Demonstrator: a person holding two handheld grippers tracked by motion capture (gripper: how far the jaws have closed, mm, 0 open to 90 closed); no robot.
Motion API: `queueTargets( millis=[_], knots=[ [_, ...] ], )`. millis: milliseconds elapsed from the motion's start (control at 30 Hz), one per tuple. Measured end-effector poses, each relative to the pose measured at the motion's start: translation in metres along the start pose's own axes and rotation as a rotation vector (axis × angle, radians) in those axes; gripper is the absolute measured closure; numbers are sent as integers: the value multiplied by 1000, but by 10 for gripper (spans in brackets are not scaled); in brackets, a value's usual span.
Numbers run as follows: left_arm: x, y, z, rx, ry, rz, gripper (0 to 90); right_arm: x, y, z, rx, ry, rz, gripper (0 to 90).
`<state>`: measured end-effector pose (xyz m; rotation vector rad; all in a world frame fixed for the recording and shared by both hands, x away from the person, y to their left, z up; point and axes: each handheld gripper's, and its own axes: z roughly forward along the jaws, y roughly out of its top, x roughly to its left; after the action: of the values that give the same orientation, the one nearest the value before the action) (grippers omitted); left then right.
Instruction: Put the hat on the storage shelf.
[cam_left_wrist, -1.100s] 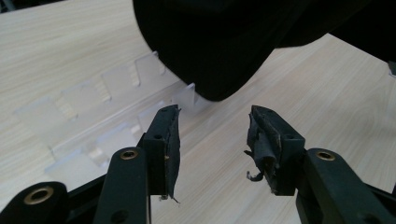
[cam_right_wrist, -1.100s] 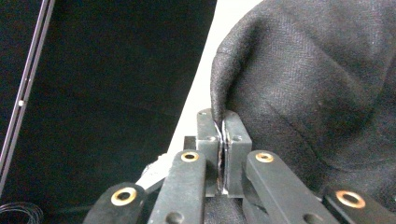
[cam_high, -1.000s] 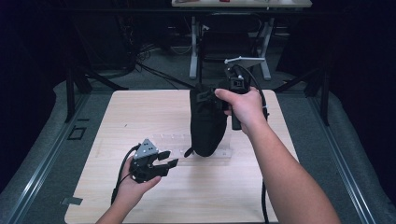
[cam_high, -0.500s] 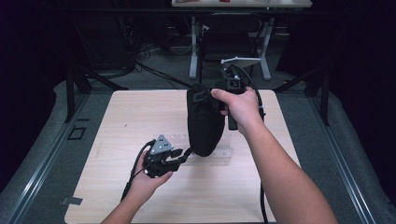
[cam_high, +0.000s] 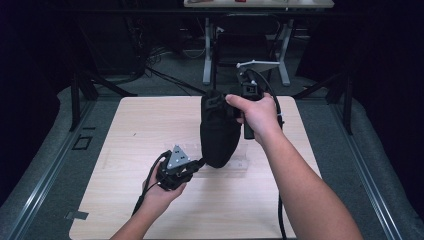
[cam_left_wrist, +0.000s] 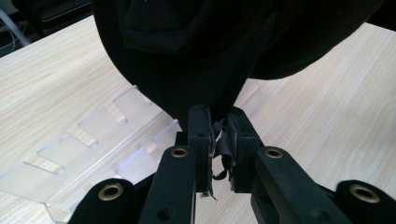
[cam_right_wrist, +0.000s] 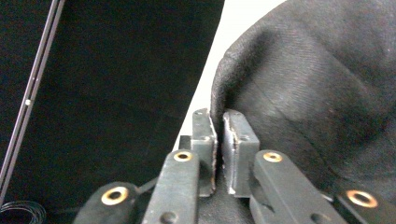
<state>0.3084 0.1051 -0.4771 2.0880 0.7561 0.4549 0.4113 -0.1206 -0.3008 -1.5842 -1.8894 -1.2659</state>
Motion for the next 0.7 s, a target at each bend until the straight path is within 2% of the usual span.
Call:
queueTargets(
  millis=[267, 467, 500, 700],
  knots=[
    [1, -1, -2, 9, 22, 13, 845, 6, 0, -15, -27, 28, -13, 760],
    [6, -7, -3, 10, 45, -2, 855, 3, 0, -31, -48, 6, -20, 760],
    [7, -8, -3, 21, 44, 5, 855, 3, 0, -33, -53, 3, -18, 760],
    [10, -19, 1, 45, 55, -17, 853, -2, 0, -40, -63, -5, -14, 753]
  ],
)
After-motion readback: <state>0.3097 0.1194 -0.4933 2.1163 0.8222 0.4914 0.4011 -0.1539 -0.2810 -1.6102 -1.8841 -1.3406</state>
